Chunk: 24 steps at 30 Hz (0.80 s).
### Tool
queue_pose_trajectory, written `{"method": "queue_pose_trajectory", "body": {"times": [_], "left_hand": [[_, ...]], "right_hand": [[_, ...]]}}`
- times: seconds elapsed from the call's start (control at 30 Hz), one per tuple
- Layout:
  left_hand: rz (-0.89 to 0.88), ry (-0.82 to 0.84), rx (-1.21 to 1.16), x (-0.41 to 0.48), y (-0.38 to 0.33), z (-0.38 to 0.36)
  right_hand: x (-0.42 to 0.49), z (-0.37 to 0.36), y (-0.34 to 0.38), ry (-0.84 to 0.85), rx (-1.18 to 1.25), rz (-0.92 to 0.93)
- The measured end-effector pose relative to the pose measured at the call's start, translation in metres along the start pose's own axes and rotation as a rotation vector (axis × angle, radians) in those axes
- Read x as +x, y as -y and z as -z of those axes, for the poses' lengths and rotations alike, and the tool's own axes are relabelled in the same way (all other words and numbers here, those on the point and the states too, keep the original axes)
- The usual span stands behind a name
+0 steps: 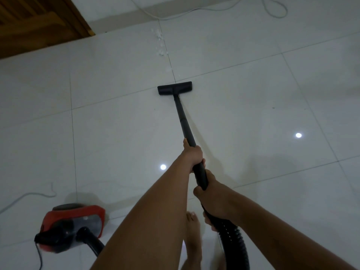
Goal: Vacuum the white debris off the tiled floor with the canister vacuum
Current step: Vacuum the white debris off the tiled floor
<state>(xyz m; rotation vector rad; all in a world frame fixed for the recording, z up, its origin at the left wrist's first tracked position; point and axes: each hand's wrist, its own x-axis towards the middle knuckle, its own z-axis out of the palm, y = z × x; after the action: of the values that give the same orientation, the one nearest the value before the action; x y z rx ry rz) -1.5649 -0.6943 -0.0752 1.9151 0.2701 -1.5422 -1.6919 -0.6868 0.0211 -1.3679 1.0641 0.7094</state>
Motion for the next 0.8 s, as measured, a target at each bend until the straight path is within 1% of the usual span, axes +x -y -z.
{"method": "queue_pose_trajectory", "body": {"times": [0.2, 0.37, 0.7, 0.8], "left_hand": [[0.011, 0.003, -0.032, 0.020, -0.047, 0.022], [-0.001, -0.008, -0.038, 0.038, -0.095, 0.033], [-0.018, -0.074, -0.067, 0.082, -0.196, 0.045], [-0.003, -0.080, -0.087, 0.094, -0.220, 0.051]], "right_hand": [[0.023, 0.021, 0.050, 0.068, 0.036, -0.017], [0.045, 0.049, 0.086, 0.080, 0.077, 0.006], [0.097, 0.120, 0.160, 0.105, 0.037, 0.039], [0.111, 0.134, 0.182, 0.096, -0.020, 0.058]]}}
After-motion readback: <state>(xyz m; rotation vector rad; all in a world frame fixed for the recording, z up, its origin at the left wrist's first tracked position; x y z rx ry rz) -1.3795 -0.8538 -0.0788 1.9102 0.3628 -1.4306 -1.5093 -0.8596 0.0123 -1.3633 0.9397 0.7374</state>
